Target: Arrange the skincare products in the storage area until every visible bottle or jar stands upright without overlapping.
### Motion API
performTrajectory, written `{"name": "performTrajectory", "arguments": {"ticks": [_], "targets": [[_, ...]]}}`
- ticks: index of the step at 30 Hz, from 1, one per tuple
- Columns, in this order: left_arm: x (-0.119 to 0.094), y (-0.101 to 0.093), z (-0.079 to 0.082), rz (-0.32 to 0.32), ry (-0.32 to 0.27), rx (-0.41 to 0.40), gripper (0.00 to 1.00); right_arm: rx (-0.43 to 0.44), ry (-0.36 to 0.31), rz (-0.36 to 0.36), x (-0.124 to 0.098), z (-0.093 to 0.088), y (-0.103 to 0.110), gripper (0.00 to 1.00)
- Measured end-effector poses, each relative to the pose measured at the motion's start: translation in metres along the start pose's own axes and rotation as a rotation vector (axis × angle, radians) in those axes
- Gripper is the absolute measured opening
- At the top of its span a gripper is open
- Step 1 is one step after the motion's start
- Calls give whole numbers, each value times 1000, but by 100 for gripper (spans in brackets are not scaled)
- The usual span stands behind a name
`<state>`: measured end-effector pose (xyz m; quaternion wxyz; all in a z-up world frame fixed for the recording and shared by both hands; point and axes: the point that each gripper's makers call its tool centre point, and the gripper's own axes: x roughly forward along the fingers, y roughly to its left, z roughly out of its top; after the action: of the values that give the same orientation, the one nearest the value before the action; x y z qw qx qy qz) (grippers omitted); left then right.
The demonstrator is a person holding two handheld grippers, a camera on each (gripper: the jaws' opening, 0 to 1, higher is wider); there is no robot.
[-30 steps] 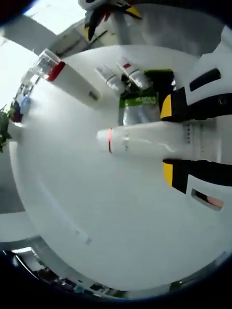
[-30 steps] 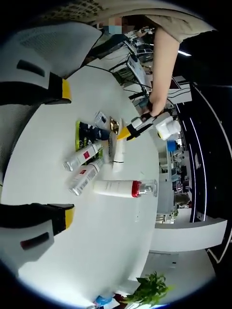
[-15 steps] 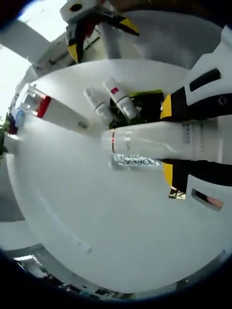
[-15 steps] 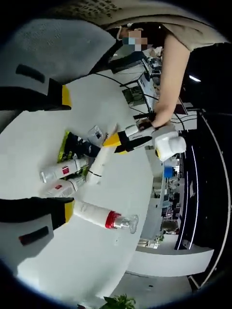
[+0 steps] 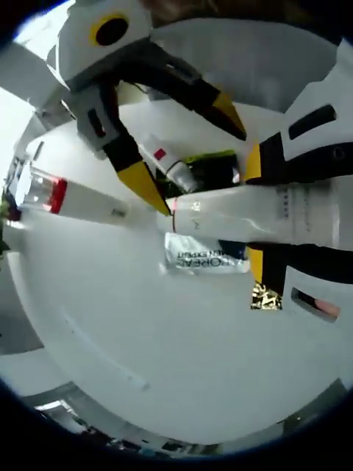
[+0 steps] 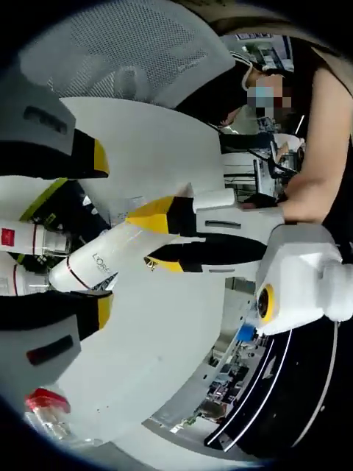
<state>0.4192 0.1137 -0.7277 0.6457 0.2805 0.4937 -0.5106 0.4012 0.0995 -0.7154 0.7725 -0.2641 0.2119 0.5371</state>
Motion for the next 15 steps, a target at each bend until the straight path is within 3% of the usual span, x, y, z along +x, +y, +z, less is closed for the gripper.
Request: {"name": "performTrajectory", "arguments": {"ticks": [4,6,9,15], "targets": [[-1,1,1,0,-2,3,27,-120,71,101,16,-5,-5,56],[-1,0,1,0,-5,5,27,-139,76,160,22,-5,-3,49],[-2,-1,2,-4,-4,9,27,-185,102,199,29,-7,-5,40],[-4,-5,2,-13,-10,22,26,-221,110,266,38,-6,-4,39]]}}
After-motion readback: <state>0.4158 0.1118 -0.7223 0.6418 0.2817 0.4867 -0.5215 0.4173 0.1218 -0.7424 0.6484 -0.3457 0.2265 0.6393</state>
